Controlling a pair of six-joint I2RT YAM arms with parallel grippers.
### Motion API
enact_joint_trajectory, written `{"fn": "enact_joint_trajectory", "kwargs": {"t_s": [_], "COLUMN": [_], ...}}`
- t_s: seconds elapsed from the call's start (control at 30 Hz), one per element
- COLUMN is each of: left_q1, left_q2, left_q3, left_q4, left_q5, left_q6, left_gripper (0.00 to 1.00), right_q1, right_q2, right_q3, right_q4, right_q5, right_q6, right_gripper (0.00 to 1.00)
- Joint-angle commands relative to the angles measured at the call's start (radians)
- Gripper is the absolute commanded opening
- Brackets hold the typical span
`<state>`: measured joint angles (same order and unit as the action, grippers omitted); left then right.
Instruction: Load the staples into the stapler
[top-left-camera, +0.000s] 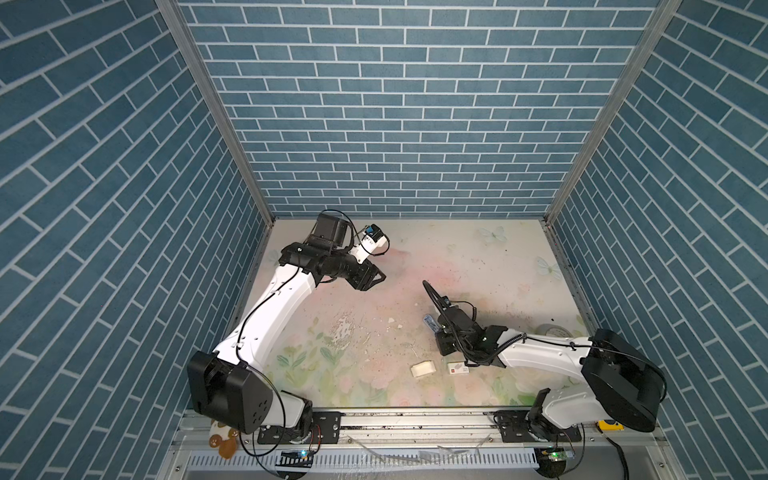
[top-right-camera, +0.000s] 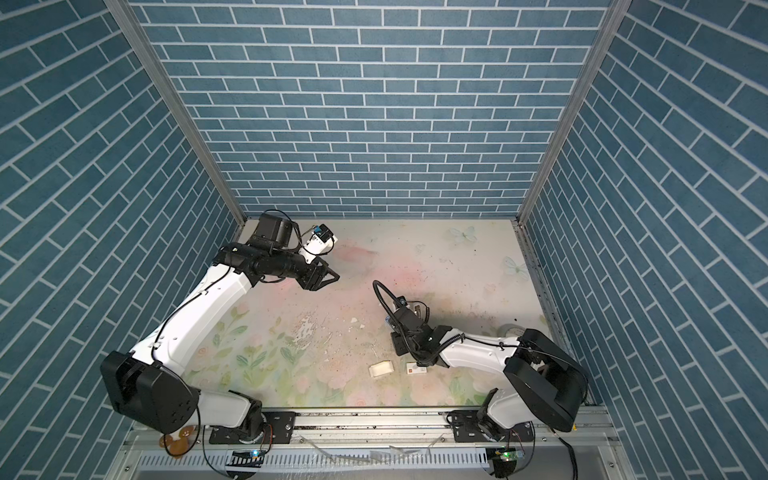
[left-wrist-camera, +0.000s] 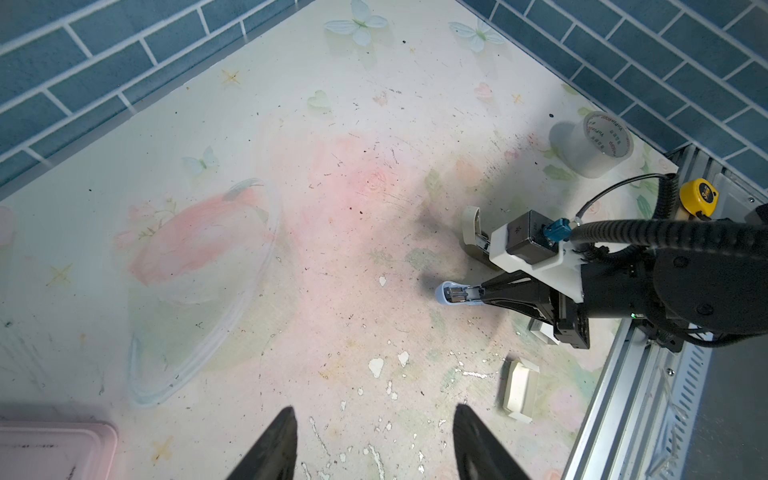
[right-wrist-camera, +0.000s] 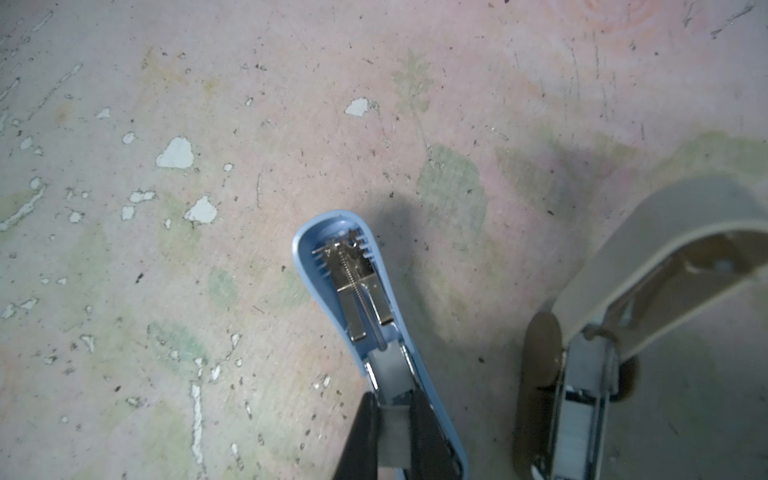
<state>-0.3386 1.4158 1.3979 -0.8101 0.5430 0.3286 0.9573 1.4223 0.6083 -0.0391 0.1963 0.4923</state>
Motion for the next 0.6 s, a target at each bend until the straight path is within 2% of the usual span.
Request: {"fn": "enact_joint_trajectory", "kwargs": {"t_s": [0.0,0.57], "left_q1": [0.007,0.008], "left_q2": [-0.015,-0.015], "left_q3": [-0.010,-0.007], "left_q4": [0.001,0.003], "left_q5": [0.011,0.017], "left_q6": [-0.005,-0.006], "left_gripper": [0.62,0.62], "right_q1": [-0.003,-0.001], "right_q2": [0.000,-0.018], "right_q3": [0.004,0.026], "right_q4": [-0.024,-0.036], "right_q5": [-0.016,-0.061], "right_q6": [0.012,0.034], "right_gripper": [0.02,0.02]}}
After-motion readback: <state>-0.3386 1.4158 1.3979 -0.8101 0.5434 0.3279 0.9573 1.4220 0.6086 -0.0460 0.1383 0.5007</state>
